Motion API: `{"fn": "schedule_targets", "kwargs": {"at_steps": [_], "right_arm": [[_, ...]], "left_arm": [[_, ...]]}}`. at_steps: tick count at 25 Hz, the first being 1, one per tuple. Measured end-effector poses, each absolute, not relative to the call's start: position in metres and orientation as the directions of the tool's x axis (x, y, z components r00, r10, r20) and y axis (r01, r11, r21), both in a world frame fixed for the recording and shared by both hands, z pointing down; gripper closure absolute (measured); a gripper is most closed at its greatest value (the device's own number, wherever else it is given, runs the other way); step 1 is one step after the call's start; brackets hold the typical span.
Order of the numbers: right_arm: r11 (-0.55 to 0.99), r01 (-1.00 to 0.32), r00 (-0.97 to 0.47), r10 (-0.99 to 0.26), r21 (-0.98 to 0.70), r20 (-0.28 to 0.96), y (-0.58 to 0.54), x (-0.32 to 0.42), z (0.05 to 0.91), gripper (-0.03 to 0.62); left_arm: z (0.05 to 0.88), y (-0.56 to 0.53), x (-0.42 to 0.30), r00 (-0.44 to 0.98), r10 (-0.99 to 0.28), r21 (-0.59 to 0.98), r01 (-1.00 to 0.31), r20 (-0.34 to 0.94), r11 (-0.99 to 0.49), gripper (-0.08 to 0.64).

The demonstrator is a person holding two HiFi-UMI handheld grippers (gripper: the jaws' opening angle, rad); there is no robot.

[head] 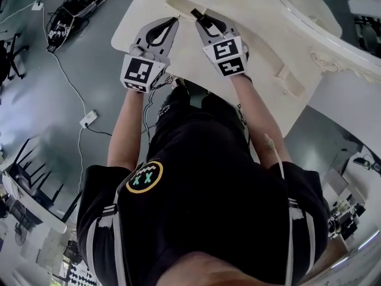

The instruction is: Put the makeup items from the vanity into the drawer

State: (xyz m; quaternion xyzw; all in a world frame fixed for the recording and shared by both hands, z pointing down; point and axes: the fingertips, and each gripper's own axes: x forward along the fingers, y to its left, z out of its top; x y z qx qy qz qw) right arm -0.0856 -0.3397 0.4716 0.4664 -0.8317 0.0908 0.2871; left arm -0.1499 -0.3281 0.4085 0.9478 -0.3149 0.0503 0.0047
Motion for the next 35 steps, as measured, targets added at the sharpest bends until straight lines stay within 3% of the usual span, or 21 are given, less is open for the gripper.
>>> {"fn": "schedule_targets", "kwargs": {"at_steps": [11, 29, 35], "right_arm": [[0.619, -0.778, -0.402, -0.620, 0.106, 0.673, -0.401, -0.096, 0.544, 0.474], [0.681, -0.727, -0.446, -0.561, 0.083, 0.697, -0.420, -0.112, 0.565, 0.466], [0.688, -0.720, -0.450, -0.560, 0.089, 0.695, -0.414, -0.109, 0.558, 0.398]], "left_arm": [[0.432, -0.348, -0.157, 0.782, -0.607, -0.007, -0.613, 0.143, -0.790, 0.540], [0.451, -0.386, -0.137, 0.784, -0.596, -0.007, -0.605, 0.174, -0.797, 0.540], [0.450, -0.385, -0.136, 0.787, -0.593, -0.006, -0.601, 0.172, -0.799, 0.540]]}}
